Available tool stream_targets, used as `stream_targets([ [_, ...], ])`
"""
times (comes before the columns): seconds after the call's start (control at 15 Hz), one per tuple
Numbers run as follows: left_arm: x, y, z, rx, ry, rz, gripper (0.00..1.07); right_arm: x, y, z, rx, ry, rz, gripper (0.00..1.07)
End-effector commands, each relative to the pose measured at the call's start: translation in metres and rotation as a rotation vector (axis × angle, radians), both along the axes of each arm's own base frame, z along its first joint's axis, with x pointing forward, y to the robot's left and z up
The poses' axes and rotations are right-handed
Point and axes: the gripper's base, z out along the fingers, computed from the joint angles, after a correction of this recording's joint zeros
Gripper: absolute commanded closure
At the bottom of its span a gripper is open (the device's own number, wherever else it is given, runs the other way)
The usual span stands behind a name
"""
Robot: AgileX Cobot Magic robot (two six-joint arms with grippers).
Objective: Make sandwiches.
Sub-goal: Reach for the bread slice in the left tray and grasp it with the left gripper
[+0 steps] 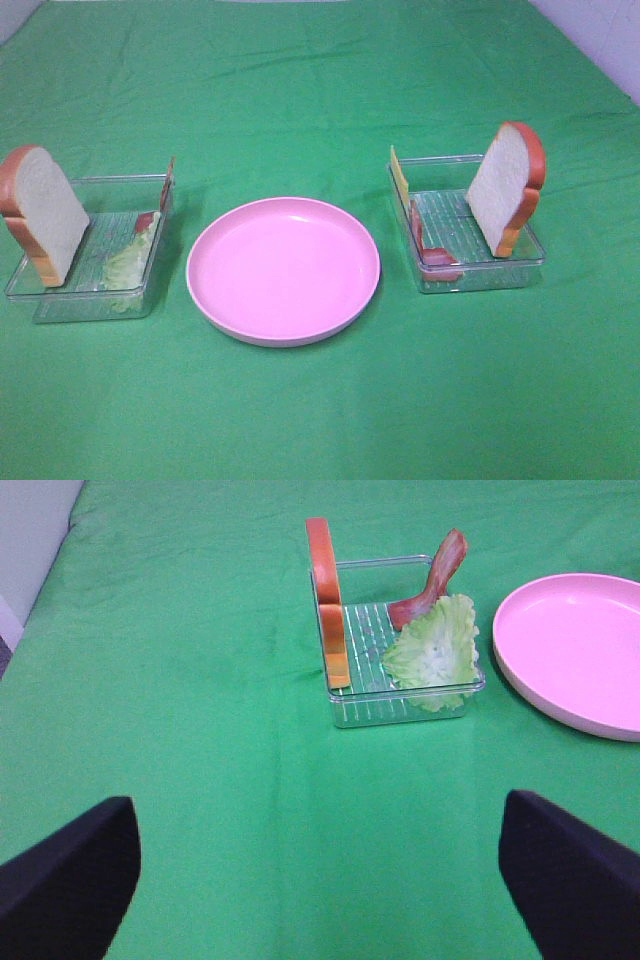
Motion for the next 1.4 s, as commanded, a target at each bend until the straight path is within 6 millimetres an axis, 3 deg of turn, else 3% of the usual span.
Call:
stream_targets([
  [0.07, -0.0027, -0.0009, 0.0002, -0.005, -0.031, -0.006, 0.15, -0.0009, -0.0002, 0.0000, 0.005, -0.023, -0.010, 0.32],
  [1.4, -0.0027, -0.0009, 0.0002, -0.005, -0.031, -0.006, 0.15, -0.0009, -0.0002, 0.0000, 0.005, -0.023, -0.010, 0.32],
])
